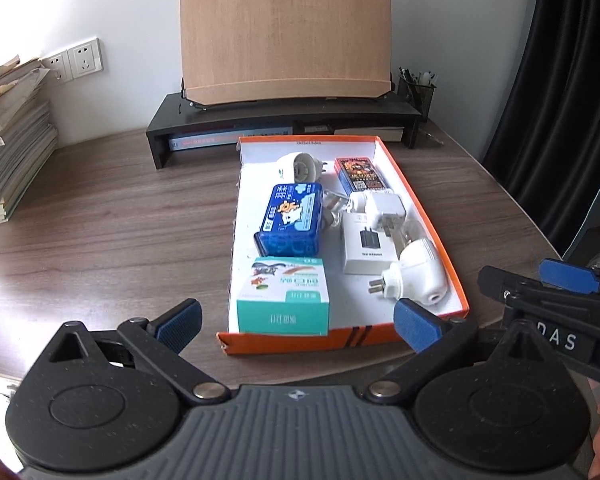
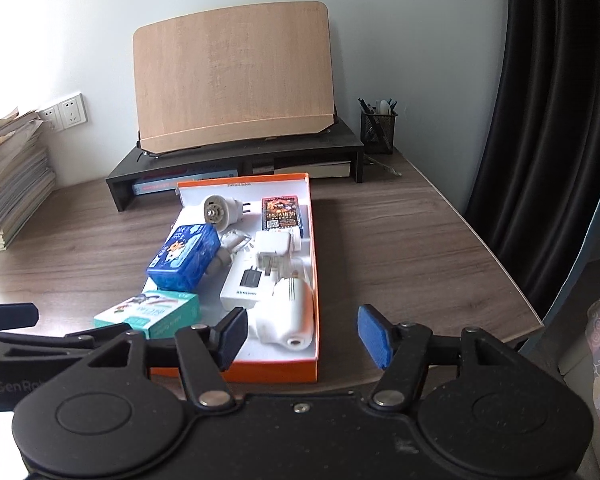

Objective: Organize rigid objects

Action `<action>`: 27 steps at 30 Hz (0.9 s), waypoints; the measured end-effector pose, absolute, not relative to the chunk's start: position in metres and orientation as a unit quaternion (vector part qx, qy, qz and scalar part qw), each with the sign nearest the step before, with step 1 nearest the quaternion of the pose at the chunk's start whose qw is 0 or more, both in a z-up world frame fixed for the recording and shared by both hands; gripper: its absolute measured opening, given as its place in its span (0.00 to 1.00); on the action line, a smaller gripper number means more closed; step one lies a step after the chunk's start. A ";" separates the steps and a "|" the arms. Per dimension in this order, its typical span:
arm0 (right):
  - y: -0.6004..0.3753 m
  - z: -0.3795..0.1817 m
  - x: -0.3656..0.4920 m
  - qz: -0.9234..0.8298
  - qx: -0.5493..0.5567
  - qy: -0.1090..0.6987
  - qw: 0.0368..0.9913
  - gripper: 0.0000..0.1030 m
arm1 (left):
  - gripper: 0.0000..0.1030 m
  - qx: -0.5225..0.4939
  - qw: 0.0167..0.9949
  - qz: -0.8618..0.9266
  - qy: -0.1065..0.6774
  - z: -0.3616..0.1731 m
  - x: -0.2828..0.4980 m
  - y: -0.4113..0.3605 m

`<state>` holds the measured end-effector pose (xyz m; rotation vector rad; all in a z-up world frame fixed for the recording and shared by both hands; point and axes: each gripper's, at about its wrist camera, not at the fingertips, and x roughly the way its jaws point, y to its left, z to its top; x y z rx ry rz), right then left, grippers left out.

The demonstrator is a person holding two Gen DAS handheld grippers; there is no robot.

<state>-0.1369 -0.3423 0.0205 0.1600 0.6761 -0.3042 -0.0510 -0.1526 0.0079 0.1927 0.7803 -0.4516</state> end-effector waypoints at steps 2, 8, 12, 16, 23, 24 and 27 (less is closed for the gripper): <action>-0.340 0.020 -0.141 -0.151 0.077 0.331 0.928 0.72 | 1.00 0.092 0.895 -0.218 0.378 0.007 -0.054 -0.152; -0.338 0.017 -0.150 -0.157 0.077 0.334 0.926 0.74 | 1.00 0.089 0.893 -0.219 0.382 0.005 -0.059 -0.151; -0.338 0.015 -0.152 -0.158 0.078 0.337 0.925 0.75 | 1.00 0.085 0.893 -0.213 0.387 0.003 -0.058 -0.150; -0.337 0.013 -0.153 -0.159 0.078 0.342 0.923 0.75 | 1.00 0.081 0.890 -0.214 0.395 0.000 -0.055 -0.149; -0.335 0.010 -0.151 -0.163 0.076 0.346 0.921 0.75 | 1.00 0.083 0.887 -0.218 0.399 -0.003 -0.054 -0.147; -0.334 0.010 -0.151 -0.164 0.076 0.347 0.921 0.75 | 1.00 0.081 0.886 -0.220 0.400 -0.003 -0.053 -0.147; -0.333 0.010 -0.151 -0.166 0.075 0.349 0.919 0.75 | 1.00 0.080 0.886 -0.222 0.400 -0.004 -0.053 -0.146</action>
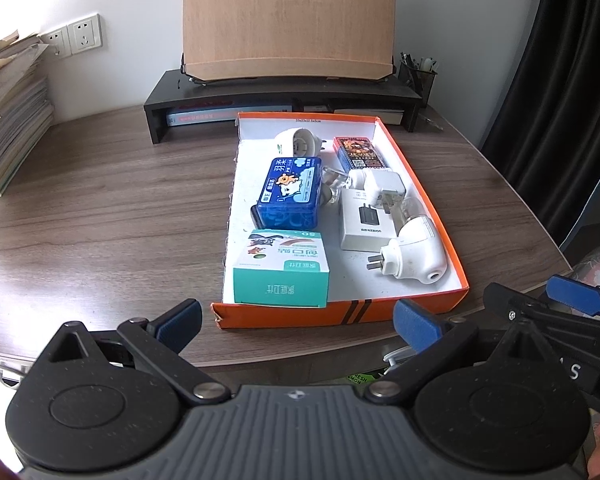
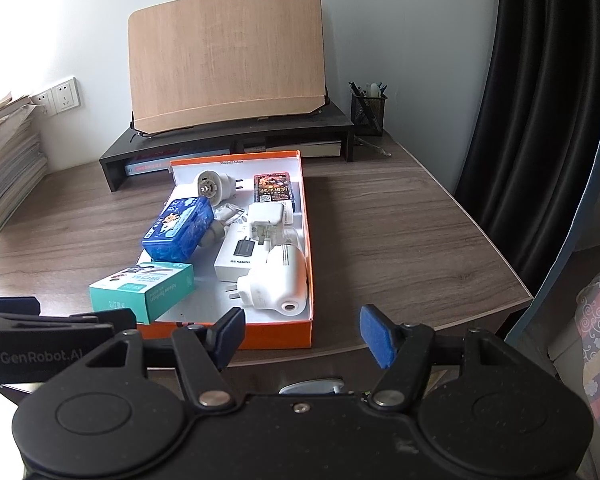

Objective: Organize rigid objects

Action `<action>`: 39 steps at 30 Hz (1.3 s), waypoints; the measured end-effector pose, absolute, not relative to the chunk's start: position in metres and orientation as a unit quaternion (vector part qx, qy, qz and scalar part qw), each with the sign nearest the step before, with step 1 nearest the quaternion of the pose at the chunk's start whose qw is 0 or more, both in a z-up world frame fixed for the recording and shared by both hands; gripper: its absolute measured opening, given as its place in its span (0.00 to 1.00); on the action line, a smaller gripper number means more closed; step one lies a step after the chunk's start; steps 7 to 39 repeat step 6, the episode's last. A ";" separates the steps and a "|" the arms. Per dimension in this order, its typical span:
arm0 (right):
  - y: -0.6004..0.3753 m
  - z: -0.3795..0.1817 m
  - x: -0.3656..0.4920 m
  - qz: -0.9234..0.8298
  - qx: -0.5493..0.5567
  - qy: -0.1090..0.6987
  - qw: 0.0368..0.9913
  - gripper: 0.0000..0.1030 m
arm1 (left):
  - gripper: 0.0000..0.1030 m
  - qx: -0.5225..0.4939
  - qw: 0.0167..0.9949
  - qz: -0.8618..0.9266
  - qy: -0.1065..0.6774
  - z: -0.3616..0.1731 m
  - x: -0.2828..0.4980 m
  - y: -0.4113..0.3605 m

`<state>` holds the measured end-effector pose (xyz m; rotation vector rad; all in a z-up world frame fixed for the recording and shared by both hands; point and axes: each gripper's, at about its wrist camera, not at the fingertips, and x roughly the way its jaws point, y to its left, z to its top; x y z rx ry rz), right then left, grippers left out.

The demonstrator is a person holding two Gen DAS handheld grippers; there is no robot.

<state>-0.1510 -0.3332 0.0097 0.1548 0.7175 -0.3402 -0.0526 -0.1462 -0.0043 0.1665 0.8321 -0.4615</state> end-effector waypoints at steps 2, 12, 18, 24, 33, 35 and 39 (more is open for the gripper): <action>-0.333 0.009 -0.151 -0.167 0.075 0.350 0.919 0.75 | 1.00 0.080 0.886 -0.223 0.399 -0.005 -0.053 -0.146; -0.333 0.010 -0.151 -0.169 0.073 0.350 0.919 0.75 | 1.00 0.077 0.884 -0.224 0.402 -0.005 -0.051 -0.146; -0.333 0.010 -0.151 -0.169 0.073 0.350 0.919 0.75 | 1.00 0.077 0.884 -0.224 0.402 -0.005 -0.051 -0.146; -0.333 0.010 -0.151 -0.169 0.073 0.350 0.919 0.75 | 1.00 0.077 0.884 -0.224 0.402 -0.005 -0.051 -0.146; -0.333 0.010 -0.151 -0.169 0.073 0.350 0.919 0.75 | 1.00 0.077 0.884 -0.224 0.402 -0.005 -0.051 -0.146; -0.333 0.010 -0.151 -0.169 0.073 0.350 0.919 0.75 | 1.00 0.077 0.884 -0.224 0.402 -0.005 -0.051 -0.146; -0.333 0.010 -0.151 -0.169 0.073 0.350 0.919 0.75 | 1.00 0.077 0.884 -0.224 0.402 -0.005 -0.051 -0.146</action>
